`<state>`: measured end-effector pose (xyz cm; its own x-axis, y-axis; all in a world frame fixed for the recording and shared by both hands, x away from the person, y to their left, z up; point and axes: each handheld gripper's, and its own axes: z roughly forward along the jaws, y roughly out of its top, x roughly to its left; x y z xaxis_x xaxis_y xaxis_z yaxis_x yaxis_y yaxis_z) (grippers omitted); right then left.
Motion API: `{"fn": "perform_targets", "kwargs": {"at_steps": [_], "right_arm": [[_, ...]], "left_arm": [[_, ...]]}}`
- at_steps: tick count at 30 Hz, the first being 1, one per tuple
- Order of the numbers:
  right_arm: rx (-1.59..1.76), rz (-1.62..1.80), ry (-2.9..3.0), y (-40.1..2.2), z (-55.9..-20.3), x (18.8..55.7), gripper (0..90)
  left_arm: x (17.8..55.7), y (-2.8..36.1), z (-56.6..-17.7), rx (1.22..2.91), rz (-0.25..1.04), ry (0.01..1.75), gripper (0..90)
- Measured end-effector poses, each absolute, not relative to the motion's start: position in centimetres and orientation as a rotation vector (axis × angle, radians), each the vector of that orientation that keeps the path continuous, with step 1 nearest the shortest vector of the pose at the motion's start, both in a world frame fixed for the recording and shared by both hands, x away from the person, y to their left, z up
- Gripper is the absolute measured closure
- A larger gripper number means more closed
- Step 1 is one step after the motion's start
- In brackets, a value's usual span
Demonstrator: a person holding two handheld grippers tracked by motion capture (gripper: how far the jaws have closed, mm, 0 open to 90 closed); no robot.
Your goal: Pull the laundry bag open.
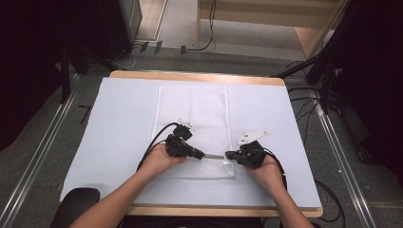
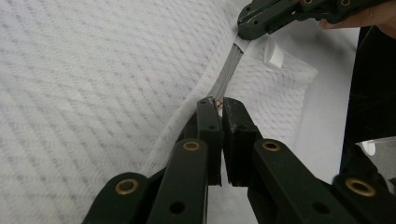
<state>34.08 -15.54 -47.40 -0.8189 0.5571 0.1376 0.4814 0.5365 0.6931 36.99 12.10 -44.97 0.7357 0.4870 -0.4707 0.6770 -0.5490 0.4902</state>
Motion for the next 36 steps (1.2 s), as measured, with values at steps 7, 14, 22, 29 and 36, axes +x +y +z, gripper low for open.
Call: {"fn": "perform_targets", "kwargs": {"at_steps": [7, 14, 22, 29, 36], "right_arm": [[0.896, 1.159, 2.669, -15.5, -47.4, 34.2, 90.0], [0.888, 1.166, 2.67, -15.6, -47.5, 34.2, 90.0], [0.881, 1.177, 2.664, -15.7, -47.5, 34.2, 90.0], [0.894, 1.174, 2.663, -15.7, -47.5, 34.2, 90.0], [0.892, 1.18, 2.656, -15.7, -47.6, 34.2, 90.0]], "left_arm": [[37.1, 13.3, -44.3, 2.273, -0.362, 0.885, 88.1], [37.2, 15.2, -43.7, 2.271, -0.35, 0.89, 88.1], [37.0, 16.8, -43.7, 2.267, -0.346, 0.904, 88.0], [36.9, 19.2, -43.5, 2.255, -0.336, 0.934, 88.0], [36.6, 21.6, -43.5, 2.234, -0.337, 0.968, 88.0]]}}
